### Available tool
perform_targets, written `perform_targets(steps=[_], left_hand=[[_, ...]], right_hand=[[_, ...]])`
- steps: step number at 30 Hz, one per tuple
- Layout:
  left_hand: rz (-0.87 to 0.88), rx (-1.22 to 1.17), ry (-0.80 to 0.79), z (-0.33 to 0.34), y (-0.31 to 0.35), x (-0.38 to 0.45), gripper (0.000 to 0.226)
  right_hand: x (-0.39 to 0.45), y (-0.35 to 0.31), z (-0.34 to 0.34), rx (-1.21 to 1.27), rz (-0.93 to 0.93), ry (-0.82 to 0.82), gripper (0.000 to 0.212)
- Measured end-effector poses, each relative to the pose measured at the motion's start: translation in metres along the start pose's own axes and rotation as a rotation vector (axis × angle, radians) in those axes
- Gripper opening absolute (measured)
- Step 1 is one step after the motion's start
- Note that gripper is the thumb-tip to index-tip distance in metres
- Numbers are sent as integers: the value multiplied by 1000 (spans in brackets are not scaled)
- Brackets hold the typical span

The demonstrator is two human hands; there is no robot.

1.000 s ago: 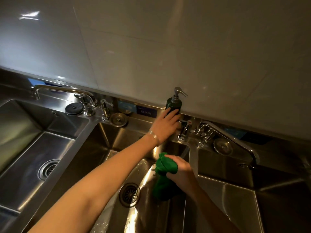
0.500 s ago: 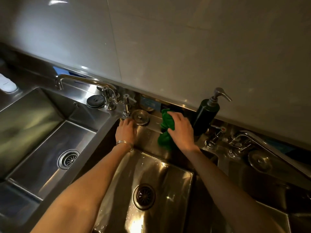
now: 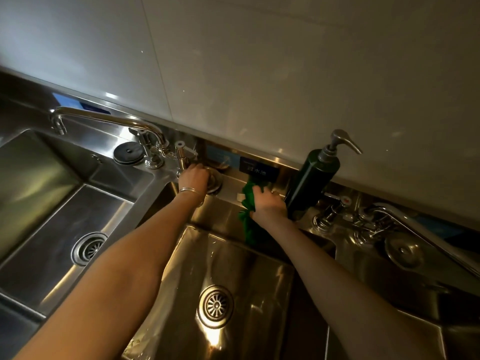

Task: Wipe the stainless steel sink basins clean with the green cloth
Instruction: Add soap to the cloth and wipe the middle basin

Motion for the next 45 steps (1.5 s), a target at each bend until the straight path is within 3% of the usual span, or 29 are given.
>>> perform_targets(steps=[4, 7, 9, 14, 22, 27, 28, 30, 33, 37, 41, 43, 45], left_hand=[[39, -27, 54, -8, 0, -13, 26], [4, -156, 228, -14, -14, -55, 22], [-73, -213, 308, -14, -29, -91, 17], [-205, -266, 188, -2, -59, -134, 20], [-224, -335, 183, -11, -76, -139, 22], [-239, -368, 188, -15, -68, -131, 22], [-249, -382, 179, -13, -67, -130, 21], [-256, -412, 155, -9, -63, -127, 20], [-300, -448, 161, -6, -59, -122, 20], [-332, -482, 200, -9, -61, -122, 19], [-308, -504, 285, -12, -65, -124, 12], [-296, -512, 319, -13, -64, -125, 12], [-284, -517, 314, -12, -62, -126, 12]], right_hand=[[0, 0, 3, -10, -32, 123, 59], [3, -6, 6, -46, -73, 236, 52], [14, -16, 3, -59, -52, 229, 48], [44, -58, 0, -80, -76, 176, 49], [67, -115, 1, -60, -344, 259, 50], [25, -99, 13, -171, -777, 248, 53], [23, -92, 13, -110, -786, 294, 53], [32, -74, 4, 97, -560, 355, 55], [59, -63, -13, 145, -187, 194, 52], [55, -97, -5, 19, -323, 121, 55], [30, -100, 14, -68, -587, 205, 55], [42, -86, 4, -43, -496, 183, 55], [53, -68, -4, 91, -289, 211, 55]])
Point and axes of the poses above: each hand's wrist, its own x-axis towards the middle knuckle, its own z-axis out of the palm, y = z × x, the point moved 4 cm from there along x, towards the middle knuckle
